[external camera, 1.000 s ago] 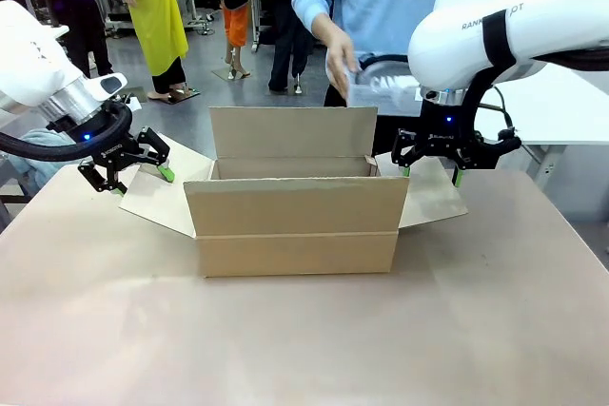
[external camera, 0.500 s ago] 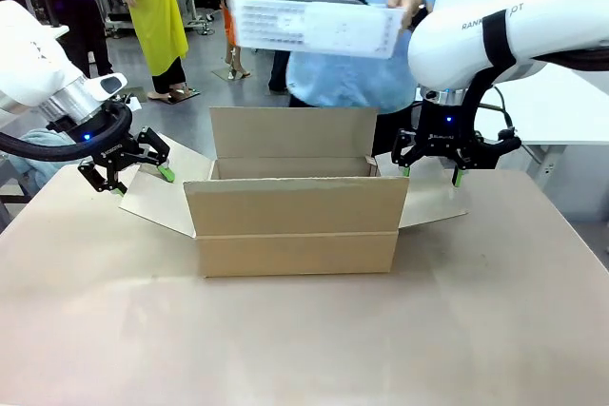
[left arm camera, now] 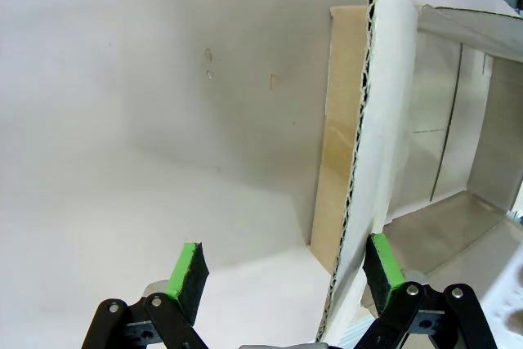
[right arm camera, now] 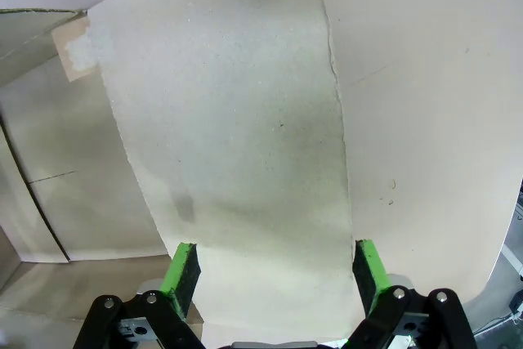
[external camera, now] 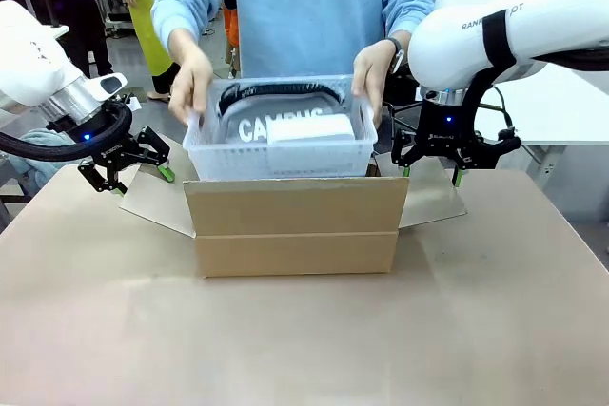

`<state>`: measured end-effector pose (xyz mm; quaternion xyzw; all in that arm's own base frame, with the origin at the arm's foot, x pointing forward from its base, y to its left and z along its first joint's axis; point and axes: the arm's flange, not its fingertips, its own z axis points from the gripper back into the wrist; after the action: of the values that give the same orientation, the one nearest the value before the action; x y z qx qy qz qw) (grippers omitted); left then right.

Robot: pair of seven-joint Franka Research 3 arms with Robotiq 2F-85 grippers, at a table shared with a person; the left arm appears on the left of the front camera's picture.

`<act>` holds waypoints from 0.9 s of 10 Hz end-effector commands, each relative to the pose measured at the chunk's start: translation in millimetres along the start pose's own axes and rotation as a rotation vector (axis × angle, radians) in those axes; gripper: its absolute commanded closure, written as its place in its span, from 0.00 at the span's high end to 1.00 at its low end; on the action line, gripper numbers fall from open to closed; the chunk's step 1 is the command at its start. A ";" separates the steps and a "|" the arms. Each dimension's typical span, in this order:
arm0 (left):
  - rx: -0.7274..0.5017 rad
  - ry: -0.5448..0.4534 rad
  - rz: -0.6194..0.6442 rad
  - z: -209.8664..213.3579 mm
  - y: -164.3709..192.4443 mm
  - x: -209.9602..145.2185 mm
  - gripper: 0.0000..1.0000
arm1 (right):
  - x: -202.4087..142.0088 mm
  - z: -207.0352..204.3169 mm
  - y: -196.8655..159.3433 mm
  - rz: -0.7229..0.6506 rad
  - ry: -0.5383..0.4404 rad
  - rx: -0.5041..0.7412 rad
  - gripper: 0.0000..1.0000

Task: Pack the gift set into the box.
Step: Lift both hands away from the flaps of the Package Box.

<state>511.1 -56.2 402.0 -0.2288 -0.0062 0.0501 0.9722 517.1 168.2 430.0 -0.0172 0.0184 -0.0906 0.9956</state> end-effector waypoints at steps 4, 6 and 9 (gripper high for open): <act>0.017 0.000 0.006 1.7 0.0 -1.0 1.00 | 0.0 1.3 1.6 -0.021 -0.011 -0.022 1.00; 0.017 0.000 0.006 1.7 0.0 -1.0 1.00 | 0.0 1.3 1.6 -0.021 -0.011 -0.022 1.00; 0.017 0.000 0.006 1.7 0.0 -1.0 1.00 | 0.0 1.3 1.6 -0.021 -0.011 -0.022 1.00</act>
<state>511.1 -56.2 402.0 -0.2288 -0.0062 0.0501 0.9722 517.1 168.2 430.0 -0.0172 0.0184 -0.0906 0.9956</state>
